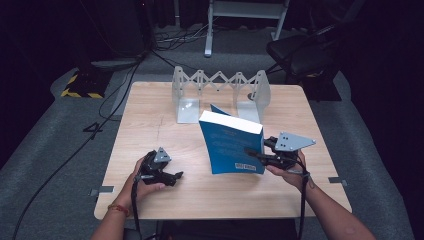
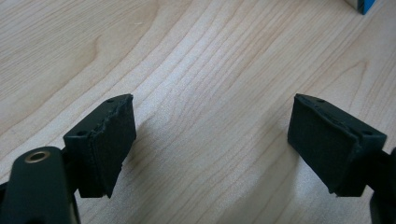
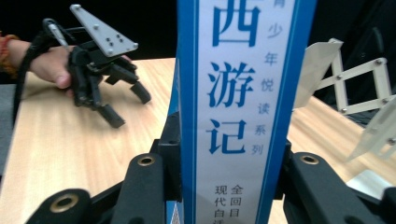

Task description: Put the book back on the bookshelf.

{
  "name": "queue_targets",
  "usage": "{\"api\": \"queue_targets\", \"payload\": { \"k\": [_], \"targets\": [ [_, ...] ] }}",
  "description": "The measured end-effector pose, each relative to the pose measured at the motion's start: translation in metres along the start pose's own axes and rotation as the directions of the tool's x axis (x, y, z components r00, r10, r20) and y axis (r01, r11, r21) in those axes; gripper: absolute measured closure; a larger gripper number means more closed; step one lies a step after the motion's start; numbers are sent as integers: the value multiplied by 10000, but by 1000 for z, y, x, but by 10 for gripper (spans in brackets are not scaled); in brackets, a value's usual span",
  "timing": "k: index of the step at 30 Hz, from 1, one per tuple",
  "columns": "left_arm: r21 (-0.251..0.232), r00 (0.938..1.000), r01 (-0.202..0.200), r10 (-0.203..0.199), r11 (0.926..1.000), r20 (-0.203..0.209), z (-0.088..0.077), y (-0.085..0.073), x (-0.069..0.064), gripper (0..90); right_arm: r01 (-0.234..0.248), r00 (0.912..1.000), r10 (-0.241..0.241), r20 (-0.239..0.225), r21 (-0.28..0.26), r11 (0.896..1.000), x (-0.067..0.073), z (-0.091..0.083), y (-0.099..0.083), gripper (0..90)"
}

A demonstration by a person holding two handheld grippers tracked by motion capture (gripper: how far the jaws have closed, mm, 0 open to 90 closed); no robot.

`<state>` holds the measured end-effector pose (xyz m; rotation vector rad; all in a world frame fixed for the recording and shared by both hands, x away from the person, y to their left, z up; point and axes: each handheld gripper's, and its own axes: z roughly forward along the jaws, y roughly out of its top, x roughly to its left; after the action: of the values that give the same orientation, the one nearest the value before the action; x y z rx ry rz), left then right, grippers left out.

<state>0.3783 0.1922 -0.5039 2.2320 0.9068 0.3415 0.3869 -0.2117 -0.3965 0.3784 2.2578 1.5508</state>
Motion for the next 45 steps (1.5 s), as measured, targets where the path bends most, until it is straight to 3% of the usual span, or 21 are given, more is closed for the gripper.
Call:
{"api": "queue_targets", "payload": {
  "k": [9,13,18,24,28,32,38,45],
  "targets": [
    [4,10000,5,-5,10000,14,0,0,0,158,153,9975,-168,691,233,9996,-17,2,11,622],
    [8,10000,-83,83,10000,21,0,1,0,157,316,9900,-355,1363,304,9990,-28,4,16,623],
    [-3,9999,-70,70,10000,102,1,1,0,157,535,9823,-635,1762,609,9967,-39,6,25,623],
    [16,9998,-168,168,9999,111,1,1,1,157,895,9638,-1142,2409,1112,9898,-56,8,38,623],
    [10,9997,-206,206,9998,138,1,1,1,158,823,9556,-1098,2735,1101,9905,-65,5,45,623],
    [9,9997,-210,210,9998,137,1,1,1,158,973,9406,-1271,3147,1089,9893,-72,4,50,623],
    [-2,9996,-239,239,9997,177,1,1,0,159,611,9272,-923,3631,965,9935,-85,3,53,622],
    [-3,9994,-302,302,9995,195,1,1,0,158,337,9039,-655,4226,824,9960,-102,9,55,622]
  ]
}}
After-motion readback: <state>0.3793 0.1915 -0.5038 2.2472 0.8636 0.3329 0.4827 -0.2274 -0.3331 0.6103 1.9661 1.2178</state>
